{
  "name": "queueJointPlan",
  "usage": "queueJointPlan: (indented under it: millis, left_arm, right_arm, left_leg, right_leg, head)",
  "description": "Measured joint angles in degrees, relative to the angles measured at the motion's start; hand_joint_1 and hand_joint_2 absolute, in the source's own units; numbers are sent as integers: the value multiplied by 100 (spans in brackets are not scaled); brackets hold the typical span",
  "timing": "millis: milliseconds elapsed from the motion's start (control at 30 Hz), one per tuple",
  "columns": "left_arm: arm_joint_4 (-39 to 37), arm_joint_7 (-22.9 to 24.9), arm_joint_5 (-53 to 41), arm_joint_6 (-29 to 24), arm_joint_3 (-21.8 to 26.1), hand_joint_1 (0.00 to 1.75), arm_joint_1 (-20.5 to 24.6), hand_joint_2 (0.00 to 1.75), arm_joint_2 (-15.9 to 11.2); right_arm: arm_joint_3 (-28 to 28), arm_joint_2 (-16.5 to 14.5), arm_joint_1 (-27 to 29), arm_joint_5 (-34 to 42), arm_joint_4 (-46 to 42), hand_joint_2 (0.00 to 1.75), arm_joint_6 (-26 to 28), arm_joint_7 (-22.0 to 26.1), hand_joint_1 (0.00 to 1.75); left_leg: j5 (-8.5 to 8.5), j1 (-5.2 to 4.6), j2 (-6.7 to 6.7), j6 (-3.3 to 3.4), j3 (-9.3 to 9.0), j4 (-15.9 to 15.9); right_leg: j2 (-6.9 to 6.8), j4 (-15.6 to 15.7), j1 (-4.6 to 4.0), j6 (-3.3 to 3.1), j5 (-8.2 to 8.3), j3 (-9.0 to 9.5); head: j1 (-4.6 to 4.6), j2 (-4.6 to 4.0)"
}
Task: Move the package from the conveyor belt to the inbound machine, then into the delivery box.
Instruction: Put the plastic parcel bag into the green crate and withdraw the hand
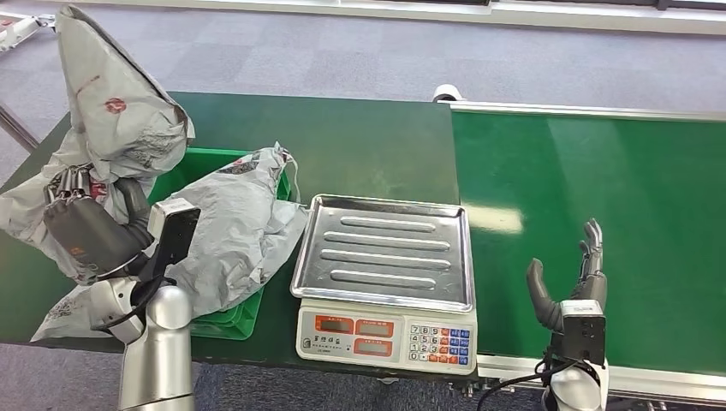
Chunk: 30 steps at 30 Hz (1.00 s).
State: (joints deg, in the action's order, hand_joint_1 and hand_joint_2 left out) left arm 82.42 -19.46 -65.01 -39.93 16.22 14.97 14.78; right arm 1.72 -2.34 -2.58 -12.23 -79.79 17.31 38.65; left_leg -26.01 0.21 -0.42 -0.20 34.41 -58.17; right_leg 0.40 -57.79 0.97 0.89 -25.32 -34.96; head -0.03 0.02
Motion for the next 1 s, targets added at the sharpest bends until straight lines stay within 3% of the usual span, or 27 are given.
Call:
queueJointPlan:
  millis: [133, 300, 433, 600, 733, 800, 833, 933, 967, 1000]
  left_arm:
    - [-502, 1478, -634, 332, 4, 175, -42, 175, -267]
    - [-943, 2312, -1111, 1206, -214, 175, -150, 175, -572]
    - [-1144, 2614, -1337, 1764, -386, 175, -207, 175, -736]
    - [-1225, 2666, -1440, 2344, -552, 175, -243, 175, -854]
    - [-1237, 2626, -1491, 2945, -741, 157, -257, 175, -932]
    - [-1242, 2616, -1488, 3070, -817, 157, -256, 175, -950]
    - [-1244, 2617, -1487, 3089, -844, 125, -255, 175, -956]
    - [-1249, 2619, -1483, 3102, -906, 7, -257, 175, -969]
    - [-1251, 2628, -1482, 3086, -921, 0, -258, 175, -973]
    - [-1252, 2646, -1481, 3042, -930, 0, -259, 131, -975]
  right_arm:
    - [2, 19, 42, -45, -16, 175, -42, -13, 0]
    - [8, 48, 52, -123, -16, 175, -178, -38, 0]
    - [10, 48, 33, -217, -16, 175, -276, -87, 0]
    - [54, 44, 24, -357, -22, 175, -388, -135, 0]
    - [129, 27, 30, -456, -50, 175, -488, -143, 0]
    - [157, 14, 31, -480, -59, 175, -520, -143, 0]
    - [164, 10, 31, -488, -66, 175, -526, -143, 0]
    - [182, -1, 31, -502, -90, 175, -529, -143, 0]
    - [187, -6, 32, -504, -95, 175, -529, -143, 0]
    - [190, -12, 32, -507, -98, 175, -530, -143, 0]
  left_leg:
    - [-4, 0, 3, -1, 0, 0]
    - [-4, -1, 3, -2, 2, 0]
    - [-4, -1, 4, -2, 2, 0]
    - [-4, -1, 0, -2, 0, 0]
    - [-4, -1, -10, -1, -5, 1]
    - [-4, -2, -19, 0, -8, 1]
    - [-3, -2, -24, 0, -9, 1]
    - [-2, -3, -36, 3, -11, 0]
    - [-1, -3, -39, 3, -11, 0]
    - [-1, -3, -41, 3, -12, 0]
  right_leg:
    - [3, 0, 0, -2, -3, -2]
    - [3, 0, 1, -2, -3, -1]
    - [3, 0, 1, -2, -3, -1]
    - [0, 0, 1, -2, -3, 4]
    - [-11, 0, 2, -1, -7, 13]
    - [-18, 0, 2, 1, -11, 20]
    - [-20, 0, 3, 2, -12, 23]
    - [-28, 0, 4, 5, -14, 30]
    - [-30, 0, 4, 6, -15, 31]
    - [-32, 0, 5, 7, -15, 32]
  head:
    - [-1, 0]
    - [0, 0]
    - [-1, 0]
    - [-1, 0]
    - [-1, 0]
    - [-1, 0]
    - [-1, 0]
    - [0, 0]
    - [1, 0]
    - [0, 0]
